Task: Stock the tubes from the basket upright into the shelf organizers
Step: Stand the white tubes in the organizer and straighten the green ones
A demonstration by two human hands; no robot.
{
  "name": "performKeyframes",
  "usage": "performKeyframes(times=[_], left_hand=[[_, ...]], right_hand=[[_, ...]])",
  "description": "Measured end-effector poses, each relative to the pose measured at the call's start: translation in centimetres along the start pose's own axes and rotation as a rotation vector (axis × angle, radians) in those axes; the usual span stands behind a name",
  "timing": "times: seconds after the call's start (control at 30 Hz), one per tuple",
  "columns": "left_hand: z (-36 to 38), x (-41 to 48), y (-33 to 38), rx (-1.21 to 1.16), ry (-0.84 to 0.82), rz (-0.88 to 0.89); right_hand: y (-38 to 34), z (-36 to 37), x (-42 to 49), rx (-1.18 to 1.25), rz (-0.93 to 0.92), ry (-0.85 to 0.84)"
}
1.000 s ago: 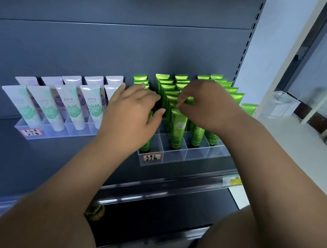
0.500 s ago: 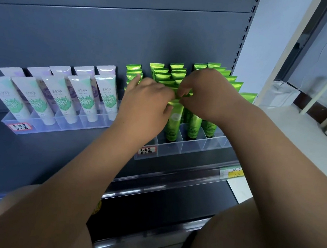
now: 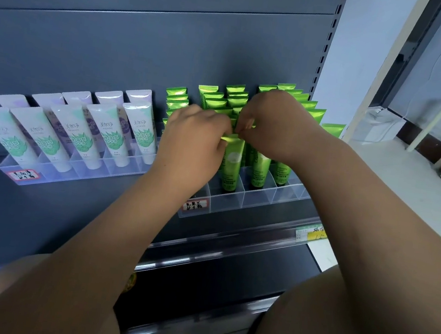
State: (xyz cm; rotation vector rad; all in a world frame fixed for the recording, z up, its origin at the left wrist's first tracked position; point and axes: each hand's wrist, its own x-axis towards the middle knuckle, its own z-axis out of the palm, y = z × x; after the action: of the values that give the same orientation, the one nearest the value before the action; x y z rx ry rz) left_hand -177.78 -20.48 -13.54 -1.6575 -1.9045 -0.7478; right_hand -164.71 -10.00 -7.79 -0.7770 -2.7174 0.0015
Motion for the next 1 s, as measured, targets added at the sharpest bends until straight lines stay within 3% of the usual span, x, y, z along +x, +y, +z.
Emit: performKeyframes(times=[0.3, 1.0], left_hand=[[0.0, -0.3, -0.2, -0.046, 0.004, 0.007], [-1.1, 2.4, -2.8, -0.185, -0.023, -0.100]], right_hand=[[0.7, -0.3, -0.4, 0.110, -0.067, 0.018], [2.0, -1.3, -0.2, 0.245, 0.021, 0.126]])
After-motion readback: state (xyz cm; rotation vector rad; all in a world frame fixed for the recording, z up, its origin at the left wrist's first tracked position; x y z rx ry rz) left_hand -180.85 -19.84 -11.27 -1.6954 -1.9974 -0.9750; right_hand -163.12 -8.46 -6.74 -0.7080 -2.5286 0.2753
